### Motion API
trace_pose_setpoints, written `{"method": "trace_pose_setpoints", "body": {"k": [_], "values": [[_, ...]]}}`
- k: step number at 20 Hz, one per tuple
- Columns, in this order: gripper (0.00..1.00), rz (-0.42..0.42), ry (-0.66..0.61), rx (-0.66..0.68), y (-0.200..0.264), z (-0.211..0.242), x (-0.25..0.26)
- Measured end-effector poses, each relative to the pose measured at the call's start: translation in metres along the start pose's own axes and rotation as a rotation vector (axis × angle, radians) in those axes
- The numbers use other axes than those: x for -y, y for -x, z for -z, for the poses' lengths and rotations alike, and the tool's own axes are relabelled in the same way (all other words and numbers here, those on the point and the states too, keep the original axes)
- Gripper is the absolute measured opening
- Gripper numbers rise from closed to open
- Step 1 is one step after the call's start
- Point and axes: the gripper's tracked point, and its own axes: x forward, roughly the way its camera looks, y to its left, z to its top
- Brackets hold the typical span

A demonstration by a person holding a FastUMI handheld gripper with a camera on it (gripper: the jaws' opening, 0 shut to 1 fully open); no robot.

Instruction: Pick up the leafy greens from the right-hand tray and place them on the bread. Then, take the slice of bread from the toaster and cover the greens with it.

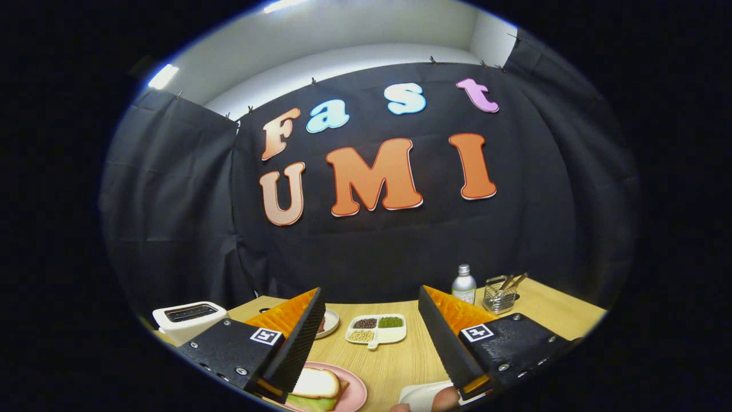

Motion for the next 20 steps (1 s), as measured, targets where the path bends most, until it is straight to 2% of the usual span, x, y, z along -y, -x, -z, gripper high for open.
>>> {"method": "trace_pose_setpoints", "body": {"k": [4, 6, 16, 20], "values": [[0.98, 0.052, 0.064, 0.088, 0.011, -0.027, 0.003], [0.98, 0.052, 0.085, 0.113, 0.013, -0.033, -0.002], [0.98, -0.011, 0.121, 0.131, 0.004, -0.025, -0.027], [0.98, -0.012, 0.115, 0.139, -0.002, -0.022, -0.027]]}}
